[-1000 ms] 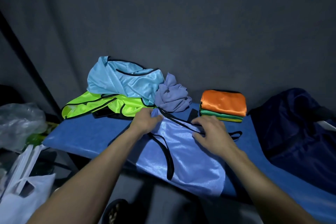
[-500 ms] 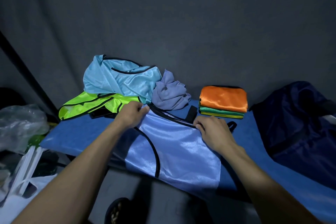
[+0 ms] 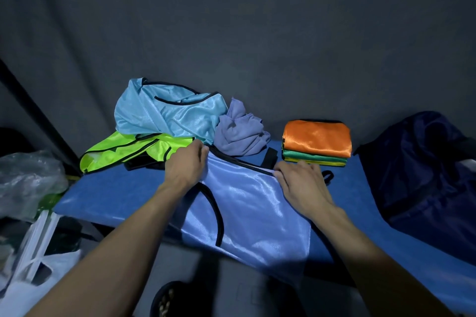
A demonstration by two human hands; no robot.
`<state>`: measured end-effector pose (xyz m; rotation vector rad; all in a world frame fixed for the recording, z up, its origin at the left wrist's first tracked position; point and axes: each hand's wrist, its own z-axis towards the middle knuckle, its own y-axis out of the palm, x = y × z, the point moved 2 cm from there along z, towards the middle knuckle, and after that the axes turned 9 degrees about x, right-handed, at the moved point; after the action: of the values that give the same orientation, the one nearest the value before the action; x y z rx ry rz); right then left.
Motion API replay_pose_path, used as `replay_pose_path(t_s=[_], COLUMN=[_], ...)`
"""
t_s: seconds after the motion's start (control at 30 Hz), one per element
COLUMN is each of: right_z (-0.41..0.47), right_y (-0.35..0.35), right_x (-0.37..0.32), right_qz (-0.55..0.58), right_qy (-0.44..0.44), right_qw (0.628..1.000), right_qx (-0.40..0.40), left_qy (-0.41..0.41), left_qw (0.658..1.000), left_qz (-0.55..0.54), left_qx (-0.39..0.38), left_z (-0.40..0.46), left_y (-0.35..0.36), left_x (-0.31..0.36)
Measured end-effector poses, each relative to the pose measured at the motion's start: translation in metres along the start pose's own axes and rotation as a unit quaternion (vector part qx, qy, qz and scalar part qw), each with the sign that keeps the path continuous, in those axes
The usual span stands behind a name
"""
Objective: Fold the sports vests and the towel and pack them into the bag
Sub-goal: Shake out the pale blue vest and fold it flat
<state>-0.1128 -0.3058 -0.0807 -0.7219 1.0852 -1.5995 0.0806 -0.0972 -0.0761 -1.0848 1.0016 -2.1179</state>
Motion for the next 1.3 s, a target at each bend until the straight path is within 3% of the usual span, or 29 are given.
replay_pose_path(t_s=[0.27, 0.37, 0.43, 0.53, 0.6, 0.7, 0.8, 0.97, 1.13, 1.3], right_z=[-0.008, -0.011, -0.017, -0.031, -0.039, -0.043, -0.043, -0.041, -0.052, -0.069], right_y=[0.001, -0.028, -0.049, -0.052, -0.047, -0.037, -0.026, -0.026, -0.049, -0.064], right_x=[0.004, 0.001, 0.002, 0.019, 0.026, 0.027, 0.021, 0.022, 0.063, 0.105], right_qz=[-0.053, -0.036, -0.017, 0.028, 0.095, 0.269, 0.354, 0.394, 0.403, 0.31], right_qy=[-0.069, -0.061, 0.005, 0.177, 0.258, 0.373, 0.426, 0.454, 0.481, 0.487], right_qw=[0.99, 0.986, 0.993, 0.982, 0.952, 0.882, 0.83, 0.798, 0.777, 0.815], right_qx=[0.108, 0.15, 0.117, -0.061, -0.134, -0.102, -0.074, -0.048, -0.039, -0.049], left_qy=[0.018, 0.084, 0.159, 0.249, 0.282, 0.321, 0.316, 0.298, 0.296, 0.326], left_qw=[0.999, 0.988, 0.983, 0.961, 0.944, 0.927, 0.919, 0.917, 0.905, 0.907], left_qz=[0.046, 0.119, 0.072, -0.093, -0.097, 0.042, 0.081, 0.086, 0.055, 0.025], left_qx=[0.003, 0.046, 0.055, -0.072, -0.14, -0.191, -0.222, -0.252, -0.301, -0.264], left_z=[0.005, 0.004, -0.003, -0.031, -0.049, -0.058, -0.06, -0.069, -0.103, -0.097], left_y=[-0.002, -0.014, -0.02, -0.013, -0.002, 0.011, 0.014, 0.017, 0.02, 0.023], left_x=[-0.001, 0.012, 0.03, 0.057, 0.063, 0.052, 0.04, 0.042, 0.089, 0.119])
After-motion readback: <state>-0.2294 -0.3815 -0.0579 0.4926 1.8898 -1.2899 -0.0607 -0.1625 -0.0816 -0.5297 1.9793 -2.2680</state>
